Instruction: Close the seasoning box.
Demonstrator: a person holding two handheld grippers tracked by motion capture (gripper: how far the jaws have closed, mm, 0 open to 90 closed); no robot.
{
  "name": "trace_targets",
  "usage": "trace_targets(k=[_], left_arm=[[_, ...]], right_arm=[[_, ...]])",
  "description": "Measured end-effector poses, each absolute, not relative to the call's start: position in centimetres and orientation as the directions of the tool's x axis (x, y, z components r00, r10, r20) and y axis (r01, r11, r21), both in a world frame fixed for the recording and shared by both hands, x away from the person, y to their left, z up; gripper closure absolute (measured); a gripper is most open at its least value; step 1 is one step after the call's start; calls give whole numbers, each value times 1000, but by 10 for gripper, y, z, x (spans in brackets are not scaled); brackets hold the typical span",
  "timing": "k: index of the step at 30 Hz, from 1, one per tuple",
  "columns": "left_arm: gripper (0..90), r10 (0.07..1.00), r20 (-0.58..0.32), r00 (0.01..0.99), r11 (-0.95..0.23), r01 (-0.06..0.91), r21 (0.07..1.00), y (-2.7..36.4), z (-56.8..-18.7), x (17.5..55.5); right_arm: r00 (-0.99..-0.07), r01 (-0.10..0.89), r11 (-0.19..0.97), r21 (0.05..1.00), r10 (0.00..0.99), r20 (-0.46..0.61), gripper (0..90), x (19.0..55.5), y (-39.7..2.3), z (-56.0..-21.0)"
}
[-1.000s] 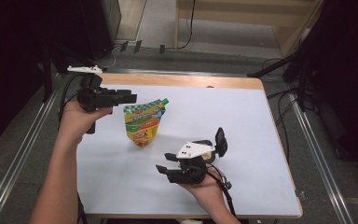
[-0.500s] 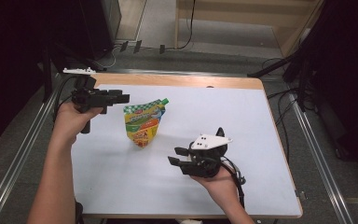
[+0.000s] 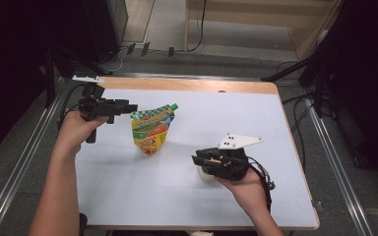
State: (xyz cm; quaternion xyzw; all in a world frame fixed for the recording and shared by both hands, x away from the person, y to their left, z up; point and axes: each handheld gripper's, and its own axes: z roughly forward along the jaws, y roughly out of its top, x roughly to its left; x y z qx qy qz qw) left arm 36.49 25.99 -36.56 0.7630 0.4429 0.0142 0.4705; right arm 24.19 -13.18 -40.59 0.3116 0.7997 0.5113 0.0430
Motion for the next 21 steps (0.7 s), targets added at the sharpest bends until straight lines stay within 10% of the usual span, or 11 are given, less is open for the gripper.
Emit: trace_targets(k=[21], left_arm=[[391, 688, -413, 597, -172, 687, 706, 259, -377, 369]], right_arm=[[-762, 464, 272, 843, 609, 223, 900, 250, -174, -383]])
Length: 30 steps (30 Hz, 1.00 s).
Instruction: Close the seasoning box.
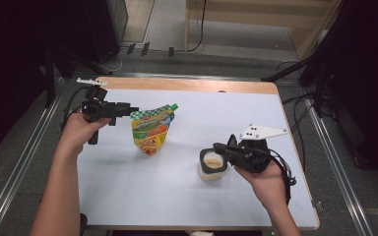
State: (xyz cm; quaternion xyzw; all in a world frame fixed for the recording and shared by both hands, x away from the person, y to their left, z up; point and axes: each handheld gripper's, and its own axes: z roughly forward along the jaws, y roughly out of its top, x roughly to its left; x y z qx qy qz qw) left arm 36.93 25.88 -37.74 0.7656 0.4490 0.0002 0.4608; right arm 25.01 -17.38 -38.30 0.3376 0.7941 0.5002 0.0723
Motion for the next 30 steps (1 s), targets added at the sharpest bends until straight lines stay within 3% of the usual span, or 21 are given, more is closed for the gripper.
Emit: trace_targets(k=[20, 30], left_arm=[[387, 686, -411, 601, -186, 690, 699, 258, -380, 370], [385, 685, -414, 600, -185, 693, 697, 258, -381, 370]], right_arm=[[-691, 485, 213, 848, 688, 222, 900, 257, -220, -372], [-644, 528, 198, 826, 728, 237, 900, 266, -232, -387]])
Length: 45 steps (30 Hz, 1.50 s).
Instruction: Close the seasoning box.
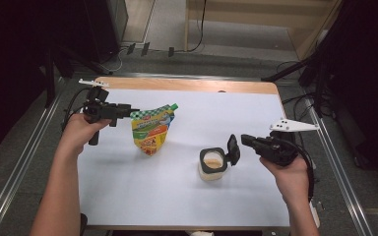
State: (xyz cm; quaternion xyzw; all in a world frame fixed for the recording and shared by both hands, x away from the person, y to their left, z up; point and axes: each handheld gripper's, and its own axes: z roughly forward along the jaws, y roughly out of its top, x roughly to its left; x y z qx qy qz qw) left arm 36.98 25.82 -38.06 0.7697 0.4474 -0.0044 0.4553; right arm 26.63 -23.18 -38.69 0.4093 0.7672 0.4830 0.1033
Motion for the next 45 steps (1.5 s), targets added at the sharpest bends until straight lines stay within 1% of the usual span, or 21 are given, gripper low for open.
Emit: trace_targets(k=[8, 16, 45], left_arm=[[384, 686, -417, 596, -183, 696, 695, 259, -381, 370], [382, 685, -418, 596, -186, 698, 691, 258, -382, 370], [381, 686, -426, 590, -176, 702, 690, 260, -384, 371]], right_arm=[[-648, 550, 217, 807, 720, 248, 900, 271, -225, -400], [-660, 557, 236, 796, 708, 252, 900, 271, -217, -405], [-721, 532, 269, 803, 642, 262, 900, 268, -187, -415]])
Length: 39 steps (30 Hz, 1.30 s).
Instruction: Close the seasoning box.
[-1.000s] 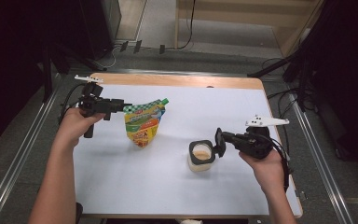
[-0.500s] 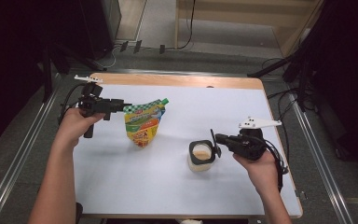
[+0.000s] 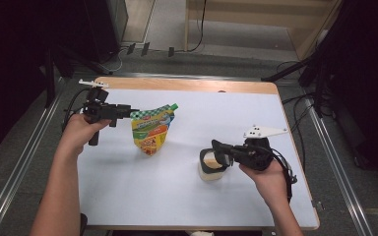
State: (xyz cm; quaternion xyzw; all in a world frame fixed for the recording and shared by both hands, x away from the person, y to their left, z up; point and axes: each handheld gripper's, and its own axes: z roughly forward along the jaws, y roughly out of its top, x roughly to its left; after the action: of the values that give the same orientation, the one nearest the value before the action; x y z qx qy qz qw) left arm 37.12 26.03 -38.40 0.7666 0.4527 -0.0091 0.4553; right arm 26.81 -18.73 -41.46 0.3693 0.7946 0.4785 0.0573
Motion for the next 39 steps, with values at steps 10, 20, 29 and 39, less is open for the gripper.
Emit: trace_targets(k=[10, 20, 29, 39], left_arm=[[381, 686, -431, 586, -168, 704, 690, 262, -384, 371], [381, 685, -427, 590, -170, 699, 695, 261, -385, 372], [382, 687, -424, 590, -172, 699, 694, 261, -385, 372], [382, 684, -426, 592, -183, 705, 685, 258, -388, 373]], right_arm=[[-746, 520, 301, 799, 616, 253, 900, 267, -172, -423], [-765, 520, 348, 780, 596, 244, 900, 266, -158, -435], [-771, 512, 360, 780, 593, 232, 846, 265, -155, -437], [-762, 494, 313, 811, 605, 231, 629, 269, -167, -436]])
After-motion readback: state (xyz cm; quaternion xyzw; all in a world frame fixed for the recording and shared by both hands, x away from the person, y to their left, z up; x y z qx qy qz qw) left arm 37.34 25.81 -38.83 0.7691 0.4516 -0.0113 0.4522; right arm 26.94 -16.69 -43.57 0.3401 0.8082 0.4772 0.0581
